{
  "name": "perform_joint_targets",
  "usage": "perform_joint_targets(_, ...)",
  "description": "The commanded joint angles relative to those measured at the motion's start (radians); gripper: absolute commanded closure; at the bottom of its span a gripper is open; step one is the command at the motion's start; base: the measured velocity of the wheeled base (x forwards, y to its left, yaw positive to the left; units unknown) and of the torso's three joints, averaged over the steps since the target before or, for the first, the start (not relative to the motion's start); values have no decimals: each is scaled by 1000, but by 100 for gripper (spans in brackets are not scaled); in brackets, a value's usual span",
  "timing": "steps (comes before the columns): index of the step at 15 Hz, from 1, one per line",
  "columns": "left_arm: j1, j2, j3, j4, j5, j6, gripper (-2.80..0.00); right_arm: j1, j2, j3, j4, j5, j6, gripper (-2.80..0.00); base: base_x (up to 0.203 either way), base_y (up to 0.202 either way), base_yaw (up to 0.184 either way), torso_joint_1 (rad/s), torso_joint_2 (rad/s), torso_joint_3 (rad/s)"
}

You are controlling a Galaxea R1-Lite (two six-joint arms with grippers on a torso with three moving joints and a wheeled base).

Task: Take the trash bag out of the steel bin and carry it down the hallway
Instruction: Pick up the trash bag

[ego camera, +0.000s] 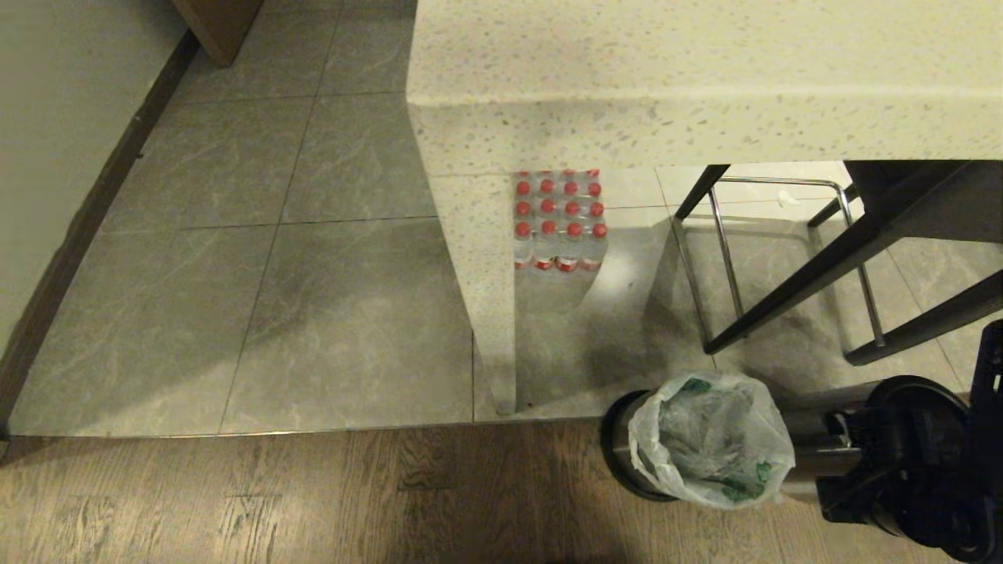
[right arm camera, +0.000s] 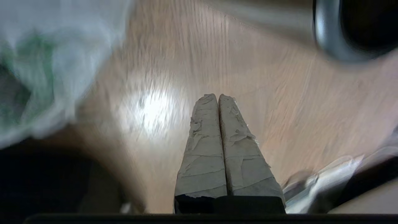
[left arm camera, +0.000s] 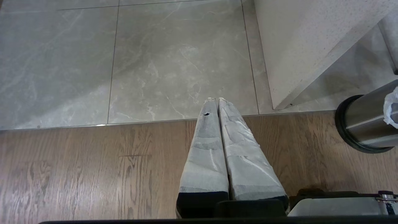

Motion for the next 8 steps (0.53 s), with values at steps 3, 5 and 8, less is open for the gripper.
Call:
perform_joint_targets(3,0,0,0,0,0,0,0,-1,99,-100,-74,63,-35,0,0,0,0,0,0,0)
perform_joint_targets(5,0,0,0,0,0,0,0,-1,112,-104,-79,121,-14,-280,0,0,0,0,0,0)
perform_joint_targets(8,0,0,0,0,0,0,0,-2,111,-89,-84,141,24,-280,0,0,0,0,0,0)
